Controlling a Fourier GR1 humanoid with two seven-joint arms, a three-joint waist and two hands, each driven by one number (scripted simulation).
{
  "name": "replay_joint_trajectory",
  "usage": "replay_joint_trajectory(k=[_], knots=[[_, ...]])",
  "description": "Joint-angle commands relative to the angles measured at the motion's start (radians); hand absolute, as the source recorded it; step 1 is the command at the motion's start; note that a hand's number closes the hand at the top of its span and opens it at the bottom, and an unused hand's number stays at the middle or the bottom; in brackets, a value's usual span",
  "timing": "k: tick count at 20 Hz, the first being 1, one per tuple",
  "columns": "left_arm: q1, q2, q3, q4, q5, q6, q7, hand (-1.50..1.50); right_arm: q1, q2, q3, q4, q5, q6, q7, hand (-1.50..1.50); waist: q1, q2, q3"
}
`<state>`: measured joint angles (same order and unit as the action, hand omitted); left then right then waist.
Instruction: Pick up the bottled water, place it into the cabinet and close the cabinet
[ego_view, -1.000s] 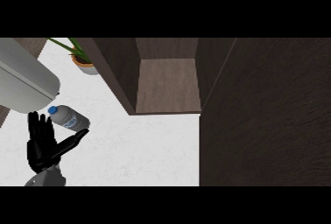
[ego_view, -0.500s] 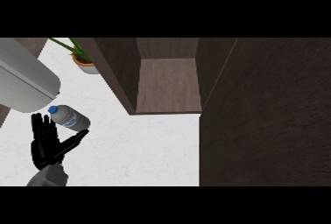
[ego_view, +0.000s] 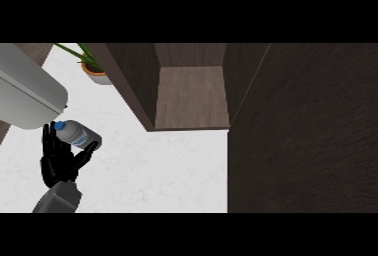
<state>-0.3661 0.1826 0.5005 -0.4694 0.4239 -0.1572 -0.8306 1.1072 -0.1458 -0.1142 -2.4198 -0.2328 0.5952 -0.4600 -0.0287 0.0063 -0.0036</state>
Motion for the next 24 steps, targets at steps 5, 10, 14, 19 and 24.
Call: replay_joint_trajectory(k=[5, 10, 14, 19, 24], knots=[[-0.105, 0.003, 0.014, 0.108, 0.013, -0.028, -0.058, 1.5, 0.056, 0.002, -0.045, -0.144, -0.089, 0.021, 0.029, -1.5, -0.004, -0.001, 0.001], [-0.11, 0.025, 0.02, 0.15, 0.015, -0.049, -0.086, 1.5, 0.048, 0.008, -0.007, -0.161, -0.057, 0.015, 0.056, -1.5, 0.002, 0.0, 0.0], [-0.066, -0.036, -0.055, 0.097, -0.049, -0.059, -0.164, 1.5, 0.067, 0.004, -0.051, -0.145, -0.095, 0.027, 0.016, -1.5, 0.005, -0.008, 0.002], [-0.033, -0.151, -0.207, 0.05, -0.152, -0.139, -0.138, 1.5, 0.05, -0.016, -0.058, -0.112, -0.092, 0.027, 0.009, -1.5, 0.016, -0.014, 0.003], [0.003, -0.18, -0.276, -0.074, -0.143, -0.13, -0.086, 1.5, 0.04, -0.003, -0.035, -0.147, -0.111, -0.014, 0.06, -1.5, 0.037, -0.012, 0.004]])
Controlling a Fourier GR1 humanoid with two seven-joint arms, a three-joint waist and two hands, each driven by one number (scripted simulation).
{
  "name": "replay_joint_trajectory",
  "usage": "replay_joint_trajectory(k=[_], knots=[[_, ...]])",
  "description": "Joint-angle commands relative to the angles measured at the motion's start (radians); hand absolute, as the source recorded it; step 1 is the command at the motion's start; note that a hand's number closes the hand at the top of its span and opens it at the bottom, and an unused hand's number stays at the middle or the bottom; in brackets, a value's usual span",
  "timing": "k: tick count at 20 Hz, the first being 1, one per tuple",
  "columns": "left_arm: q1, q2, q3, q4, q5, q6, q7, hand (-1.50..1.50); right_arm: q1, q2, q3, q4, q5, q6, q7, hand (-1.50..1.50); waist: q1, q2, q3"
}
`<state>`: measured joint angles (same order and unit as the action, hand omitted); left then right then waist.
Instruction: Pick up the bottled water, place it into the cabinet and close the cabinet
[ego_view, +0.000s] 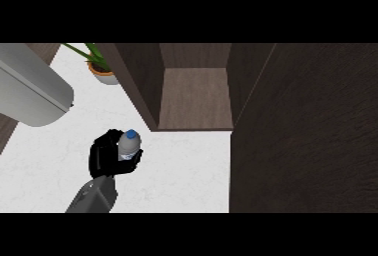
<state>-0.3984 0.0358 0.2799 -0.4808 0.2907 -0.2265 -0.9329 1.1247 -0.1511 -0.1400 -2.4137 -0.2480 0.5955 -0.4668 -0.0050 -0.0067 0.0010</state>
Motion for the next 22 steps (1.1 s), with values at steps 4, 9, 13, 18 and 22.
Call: replay_joint_trajectory(k=[4, 9, 13, 18, 22], knots=[[0.013, -0.035, -0.146, -0.2, 0.016, 0.025, 0.082, 1.5, 0.02, -0.011, -0.041, -0.145, -0.118, -0.015, 0.054, -1.5, 0.014, -0.003, 0.0], [0.093, -0.036, -0.3, -0.438, 0.083, 0.088, 0.22, 1.5, -0.022, 0.009, -0.002, -0.079, -0.055, -0.02, 0.031, -1.5, 0.029, -0.009, 0.001], [0.115, -0.036, -0.441, -0.634, 0.133, 0.185, 0.325, 1.5, -0.061, 0.001, -0.012, -0.082, -0.039, -0.042, 0.049, -1.5, 0.028, -0.005, 0.0], [0.115, -0.036, -0.665, -0.867, 0.174, 0.472, 0.453, 1.5, -0.039, 0.005, 0.004, -0.087, -0.048, -0.041, 0.065, -1.5, 0.014, -0.005, 0.0], [0.096, -0.036, -0.812, -1.006, 0.171, 0.68, 0.576, 1.5, -0.049, -0.005, -0.012, -0.067, -0.045, -0.003, 0.034, -1.5, -0.004, -0.002, -0.001]])
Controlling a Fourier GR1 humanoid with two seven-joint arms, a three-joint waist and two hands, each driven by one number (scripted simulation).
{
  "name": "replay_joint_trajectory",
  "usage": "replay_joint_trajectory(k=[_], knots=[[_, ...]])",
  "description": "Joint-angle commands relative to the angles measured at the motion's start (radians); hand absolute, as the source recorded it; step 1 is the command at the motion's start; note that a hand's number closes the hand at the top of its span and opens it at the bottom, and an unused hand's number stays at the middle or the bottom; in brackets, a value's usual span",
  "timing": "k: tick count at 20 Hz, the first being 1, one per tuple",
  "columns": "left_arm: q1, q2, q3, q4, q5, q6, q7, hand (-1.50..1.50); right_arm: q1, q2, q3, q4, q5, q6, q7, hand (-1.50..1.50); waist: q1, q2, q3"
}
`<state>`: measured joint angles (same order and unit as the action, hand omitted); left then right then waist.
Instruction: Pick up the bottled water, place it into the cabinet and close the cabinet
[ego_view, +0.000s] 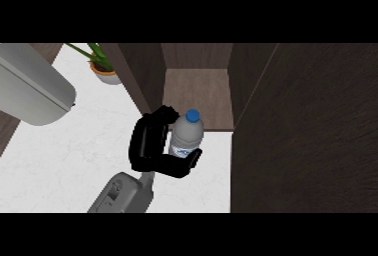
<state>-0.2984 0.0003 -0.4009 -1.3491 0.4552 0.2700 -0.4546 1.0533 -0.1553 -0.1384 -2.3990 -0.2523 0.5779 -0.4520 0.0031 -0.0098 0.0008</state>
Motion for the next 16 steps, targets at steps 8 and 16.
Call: replay_joint_trajectory(k=[8, 16], knots=[[-0.275, 0.0, -0.153, -0.097, -0.022, 0.455, 0.194, 1.5, -0.046, 0.015, 0.001, -0.093, -0.056, -0.012, 0.091, -1.5, -0.022, 0.01, -0.001], [-0.426, 0.0, -0.132, 0.083, 0.002, 0.55, 0.203, 1.5, -0.078, -0.028, -0.093, -0.098, -0.166, -0.009, 0.127, -1.5, -0.027, 0.015, -0.001]])
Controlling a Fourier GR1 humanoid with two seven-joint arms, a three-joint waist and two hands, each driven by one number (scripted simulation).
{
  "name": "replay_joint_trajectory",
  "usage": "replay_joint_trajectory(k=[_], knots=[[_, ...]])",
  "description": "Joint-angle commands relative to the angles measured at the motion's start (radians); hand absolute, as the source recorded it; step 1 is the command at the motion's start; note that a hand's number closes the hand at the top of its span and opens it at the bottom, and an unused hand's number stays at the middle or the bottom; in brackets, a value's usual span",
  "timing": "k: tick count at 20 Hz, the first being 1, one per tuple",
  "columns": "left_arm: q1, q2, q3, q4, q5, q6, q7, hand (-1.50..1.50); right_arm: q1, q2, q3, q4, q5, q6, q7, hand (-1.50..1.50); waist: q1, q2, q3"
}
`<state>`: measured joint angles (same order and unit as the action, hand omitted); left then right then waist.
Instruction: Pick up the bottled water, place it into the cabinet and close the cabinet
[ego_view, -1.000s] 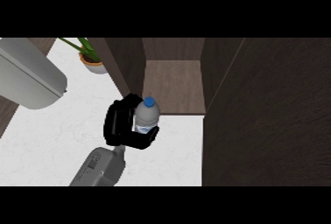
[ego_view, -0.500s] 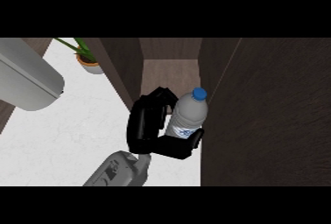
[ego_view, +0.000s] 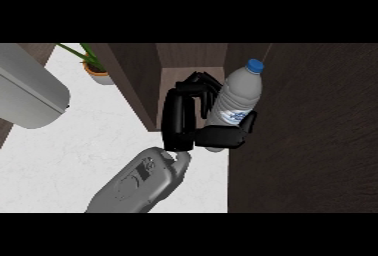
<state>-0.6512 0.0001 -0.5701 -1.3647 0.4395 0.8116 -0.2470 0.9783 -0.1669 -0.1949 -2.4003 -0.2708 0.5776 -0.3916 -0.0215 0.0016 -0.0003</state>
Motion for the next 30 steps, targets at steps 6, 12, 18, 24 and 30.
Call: replay_joint_trajectory(k=[6, 12, 18, 24, 30], knots=[[-0.135, 0.0, 0.033, 0.198, 0.031, 0.032, 0.009, 1.5, 0.07, -0.012, -0.1, -0.123, -0.183, 0.035, 0.043, -1.5, -0.01, -0.001, 0.0], [-0.181, 0.0, 0.085, 0.383, 0.043, -0.041, -0.07, 1.5, 0.008, 0.001, -0.073, -0.062, -0.143, 0.041, 0.052, -1.5, -0.008, 0.003, 0.0], [-0.236, 0.0, 0.171, 0.543, 0.11, -0.087, -0.161, 1.5, -0.052, 0.018, -0.042, -0.012, -0.121, 0.039, 0.062, -1.5, -0.014, 0.007, 0.0], [-0.328, 0.0, 0.252, 0.695, 0.17, -0.098, -0.231, 1.5, -0.004, -0.001, -0.06, -0.069, -0.165, 0.064, 0.08, -1.5, -0.036, 0.01, -0.001], [-0.401, 0.029, 0.219, 0.869, 0.113, -0.137, -0.264, 1.5, -0.041, 0.0, -0.056, -0.033, -0.16, 0.071, 0.076, -1.5, -0.027, 0.011, 0.0]])
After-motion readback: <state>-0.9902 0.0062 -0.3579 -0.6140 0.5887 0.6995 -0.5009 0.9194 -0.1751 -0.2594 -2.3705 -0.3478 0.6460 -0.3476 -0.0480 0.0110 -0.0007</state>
